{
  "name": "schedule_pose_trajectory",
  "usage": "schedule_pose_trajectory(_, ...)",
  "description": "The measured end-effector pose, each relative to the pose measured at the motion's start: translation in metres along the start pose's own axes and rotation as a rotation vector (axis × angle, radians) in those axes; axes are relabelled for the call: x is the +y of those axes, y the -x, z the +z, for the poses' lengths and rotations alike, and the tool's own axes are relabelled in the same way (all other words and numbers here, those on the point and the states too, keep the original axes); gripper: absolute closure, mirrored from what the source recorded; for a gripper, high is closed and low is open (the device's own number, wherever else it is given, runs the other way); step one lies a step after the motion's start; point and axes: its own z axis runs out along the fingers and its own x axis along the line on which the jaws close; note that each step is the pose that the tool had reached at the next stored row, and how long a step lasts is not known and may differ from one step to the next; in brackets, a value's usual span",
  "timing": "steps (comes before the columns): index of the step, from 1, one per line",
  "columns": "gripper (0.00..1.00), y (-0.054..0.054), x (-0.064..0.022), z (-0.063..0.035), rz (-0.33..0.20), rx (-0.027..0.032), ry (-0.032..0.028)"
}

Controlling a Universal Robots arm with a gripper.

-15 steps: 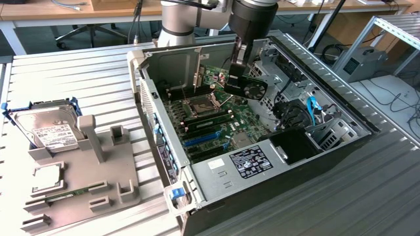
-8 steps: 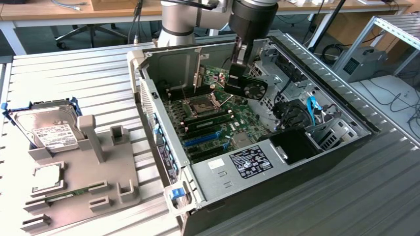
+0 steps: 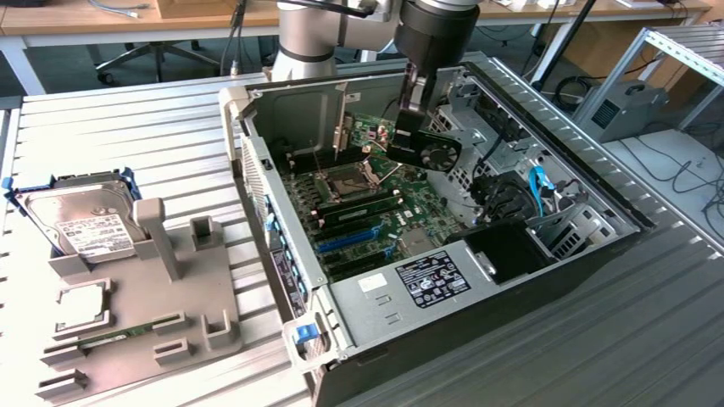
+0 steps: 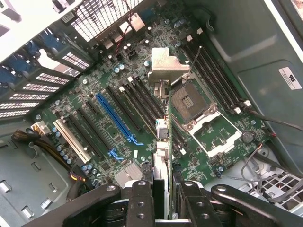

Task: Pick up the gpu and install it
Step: 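Insert the gpu into the slot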

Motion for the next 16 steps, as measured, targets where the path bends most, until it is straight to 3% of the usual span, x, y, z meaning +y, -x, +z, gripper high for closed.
schedule_pose_trajectory(16,0.74,0.0,-0.0001,0.0,-0.016,0.0,0.0004)
